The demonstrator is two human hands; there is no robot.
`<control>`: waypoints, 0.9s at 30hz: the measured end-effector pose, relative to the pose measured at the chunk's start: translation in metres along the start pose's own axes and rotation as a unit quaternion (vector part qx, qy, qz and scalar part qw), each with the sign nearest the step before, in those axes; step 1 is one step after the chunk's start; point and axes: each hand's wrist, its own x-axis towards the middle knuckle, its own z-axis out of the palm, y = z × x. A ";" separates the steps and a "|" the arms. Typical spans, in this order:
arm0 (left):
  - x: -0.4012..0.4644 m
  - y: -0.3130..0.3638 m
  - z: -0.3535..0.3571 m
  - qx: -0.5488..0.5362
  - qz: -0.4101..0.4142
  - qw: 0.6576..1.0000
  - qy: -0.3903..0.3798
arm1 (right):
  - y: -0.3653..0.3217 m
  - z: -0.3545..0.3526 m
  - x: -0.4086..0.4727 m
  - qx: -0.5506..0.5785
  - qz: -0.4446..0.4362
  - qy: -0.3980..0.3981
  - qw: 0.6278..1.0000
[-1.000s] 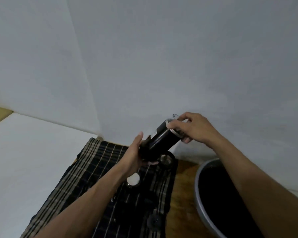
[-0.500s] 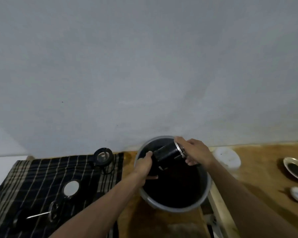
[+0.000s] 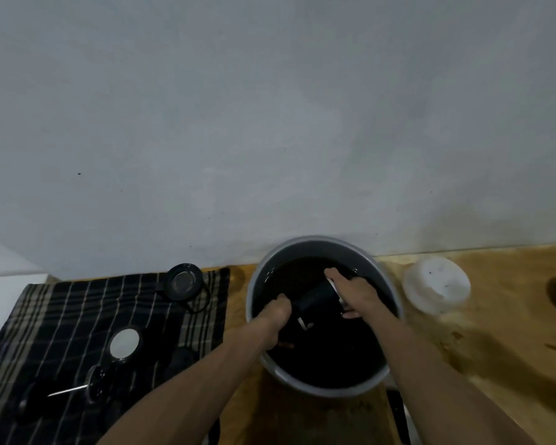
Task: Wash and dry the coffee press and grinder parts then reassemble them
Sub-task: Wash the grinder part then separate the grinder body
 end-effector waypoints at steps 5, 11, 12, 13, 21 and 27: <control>0.014 -0.001 -0.001 -0.011 -0.039 0.999 -0.006 | 0.005 0.011 0.021 -0.009 0.011 -0.007 1.000; 0.022 -0.001 0.003 -0.012 -0.053 0.999 -0.006 | 0.013 0.017 0.038 0.003 0.018 -0.004 1.000; 0.023 -0.001 0.004 -0.017 -0.052 0.998 -0.007 | 0.015 0.017 0.040 0.004 0.021 -0.002 1.000; 0.025 -0.001 0.005 -0.021 -0.051 0.998 -0.007 | 0.017 0.017 0.040 0.008 0.022 -0.001 1.000; 0.031 -0.001 -0.001 -0.152 -0.076 0.985 -0.042 | 0.016 0.007 0.016 0.091 -0.079 0.004 0.993; 0.034 0.006 0.001 -0.263 -0.005 0.965 0.000 | 0.028 -0.009 -0.014 0.146 -0.221 -0.036 0.964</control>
